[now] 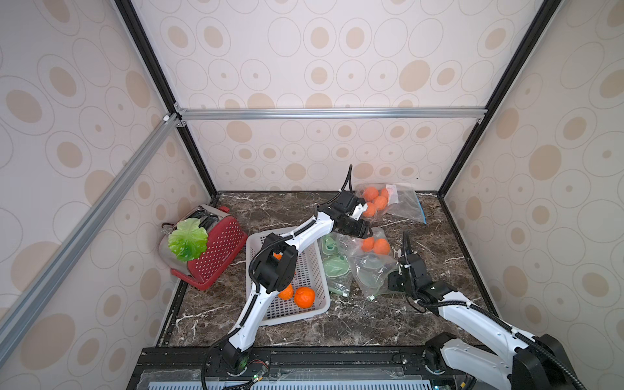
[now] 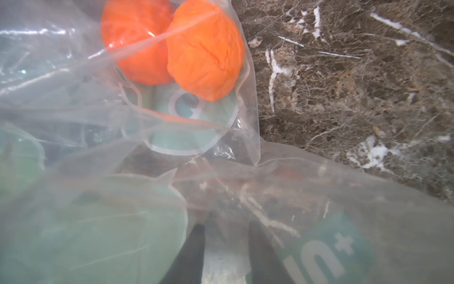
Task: Open the zip-top bag and take out the orange
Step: Pick up the orange from the zipper food storage bag.
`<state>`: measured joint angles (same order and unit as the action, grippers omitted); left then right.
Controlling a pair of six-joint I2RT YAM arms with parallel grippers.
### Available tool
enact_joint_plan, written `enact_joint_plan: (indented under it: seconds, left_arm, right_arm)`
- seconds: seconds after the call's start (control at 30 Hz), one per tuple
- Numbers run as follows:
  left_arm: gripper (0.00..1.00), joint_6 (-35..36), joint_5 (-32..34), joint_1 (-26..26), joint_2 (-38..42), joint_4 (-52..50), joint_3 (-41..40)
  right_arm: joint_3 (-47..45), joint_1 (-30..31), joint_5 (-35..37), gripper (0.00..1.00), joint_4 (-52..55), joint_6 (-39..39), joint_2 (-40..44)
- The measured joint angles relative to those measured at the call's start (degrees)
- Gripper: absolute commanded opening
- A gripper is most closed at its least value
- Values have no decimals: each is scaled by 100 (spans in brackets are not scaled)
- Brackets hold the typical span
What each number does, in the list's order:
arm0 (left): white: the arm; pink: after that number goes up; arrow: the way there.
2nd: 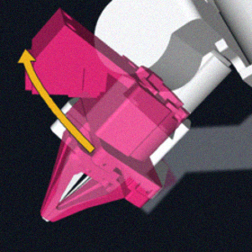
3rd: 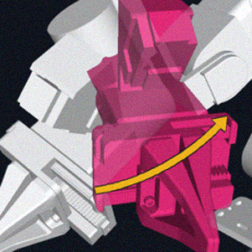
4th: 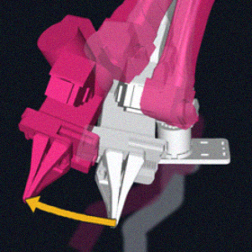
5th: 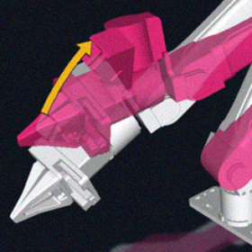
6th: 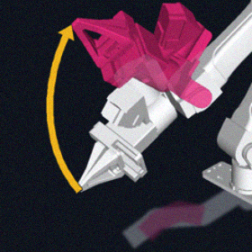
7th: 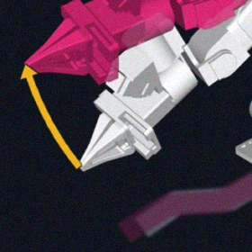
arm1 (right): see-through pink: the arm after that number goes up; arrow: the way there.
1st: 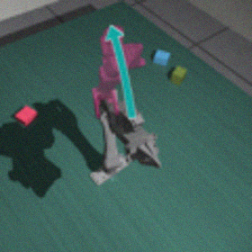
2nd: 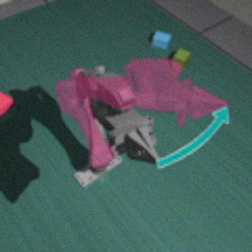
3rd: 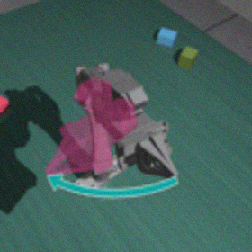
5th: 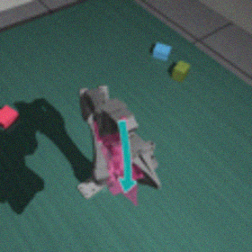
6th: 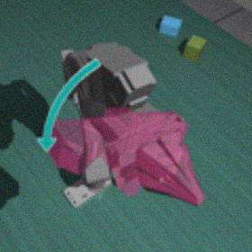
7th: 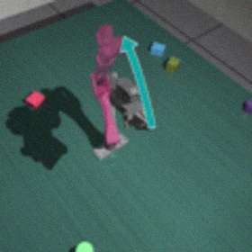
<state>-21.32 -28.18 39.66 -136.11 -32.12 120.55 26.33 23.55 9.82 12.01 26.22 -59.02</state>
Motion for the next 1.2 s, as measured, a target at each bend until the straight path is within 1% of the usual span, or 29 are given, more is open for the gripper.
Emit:
enact_joint_plan:
  seconds: [0.1, 0.13, 0.17, 0.27, 0.33, 0.37, 0.47, 0.57, 0.63, 0.8, 0.9, 1.0, 1.2]
  left_arm:
    - [55, 35, 11, 76, -76, -103, 74]
    - [49, 59, 15, 101, -76, -111, 101]
    - [39, 59, 15, 127, -74, -129, 146]
    - [17, 68, -7, 162, -70, -92, 205]
    - [4, 31, -28, 166, -61, -26, 181]
    - [0, 42, -52, 166, -57, 22, 168]
    - [0, 20, -140, 166, 11, 188, 83]
    - [0, 22, -225, 164, 282, 413, -188]
    - [0, 28, -289, 168, 673, 684, -601]
    - [0, 33, -614, 271, 1637, 1423, -1388]
    - [0, 20, -903, 356, 1980, 1956, -1700]
    - [0, 15, -1056, 409, 2009, 2282, -1818]
    - [0, -42, -1003, 422, 1606, 2347, -1838]
  right_arm:
    - [0, -2, -44, 35, 0, -2, 0]
    - [0, -2, -63, 35, 0, -2, 0]
    - [0, -2, -76, 35, 0, -2, 0]
    - [0, -2, -127, 35, -4, -2, -7]
    - [0, -2, -190, 35, -11, -17, -11]
    - [-4, -2, -234, 36, -22, -20, -15]
    - [-48, -2, -350, 38, -87, -39, -48]
    - [-68, -2, -365, 43, -79, -26, -85]
    - [-87, -2, -330, 45, -92, 9, -81]
    - [-282, -4, -122, 45, -140, 79, 98]
    - [-437, -4, -83, 46, -289, 116, 238]
    - [-570, -4, -81, 46, -518, 155, 289]
    - [-614, -7, -76, 64, -699, 164, 190]
